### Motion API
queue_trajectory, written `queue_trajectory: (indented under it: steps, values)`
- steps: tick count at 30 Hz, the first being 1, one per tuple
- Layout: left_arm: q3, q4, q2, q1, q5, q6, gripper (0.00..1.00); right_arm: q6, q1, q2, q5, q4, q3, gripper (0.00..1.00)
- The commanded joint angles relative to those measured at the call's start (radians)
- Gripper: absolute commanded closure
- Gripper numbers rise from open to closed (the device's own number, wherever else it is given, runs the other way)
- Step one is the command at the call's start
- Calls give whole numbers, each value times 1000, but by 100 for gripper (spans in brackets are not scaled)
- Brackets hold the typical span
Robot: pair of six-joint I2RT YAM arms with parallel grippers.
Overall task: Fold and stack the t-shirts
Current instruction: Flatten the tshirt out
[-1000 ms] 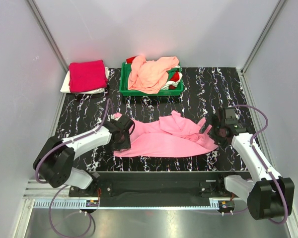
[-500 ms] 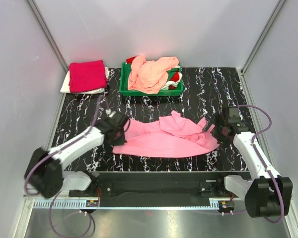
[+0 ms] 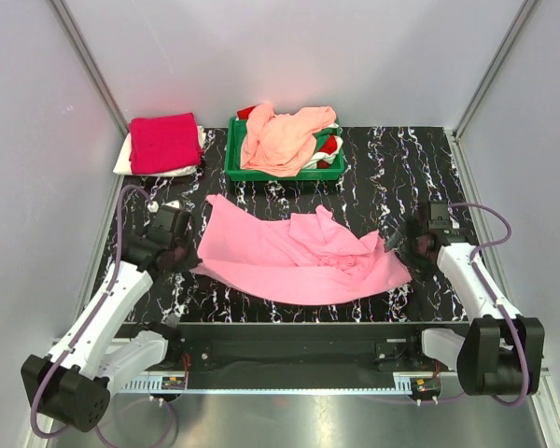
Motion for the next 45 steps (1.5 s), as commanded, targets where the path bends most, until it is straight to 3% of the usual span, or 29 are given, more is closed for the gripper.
queue_trajectory:
  steps: [1, 5, 15, 18, 19, 21, 23, 25, 28, 32, 37, 41, 45]
  values:
    - [31, -9, -7, 27, -10, 36, 100, 65, -32, 21, 34, 39, -25, 2]
    - [27, 12, -1, 93, 45, 74, 100, 103, -41, 93, -19, 91, -74, 4]
    - [4, 40, 2, 119, 88, 87, 100, 185, -47, 107, 3, 150, -162, 19]
    - [-1, 46, 2, 120, 88, 87, 100, 185, -47, 101, -1, 171, -177, 36]
    - [0, 44, 2, 120, 89, 87, 100, 185, -47, 96, -3, 177, -179, 61]
    - [-1, 53, 1, 122, 96, 91, 100, 177, -47, 73, -10, 182, -182, 84]
    - [10, 58, -2, 123, 123, 110, 100, 160, -47, 35, -32, 162, -153, 100]
    - [30, 49, -20, 123, 148, 117, 100, 151, -47, -7, -44, 97, -107, 100]
    - [118, -14, -69, 123, 197, 128, 100, 123, -47, -111, -32, -52, 60, 100]
    - [348, -81, -126, 122, 244, 157, 100, 58, -47, -220, 19, -218, 418, 100]
    - [640, -127, -142, 123, 361, 197, 100, 27, -47, -231, 43, -413, 787, 100]
    - [977, -170, -102, 122, 395, 216, 100, -7, -47, -220, 63, -510, 1118, 100]
    - [1158, -131, -112, 123, 413, 191, 100, -44, -47, -223, 100, -568, 1347, 100]
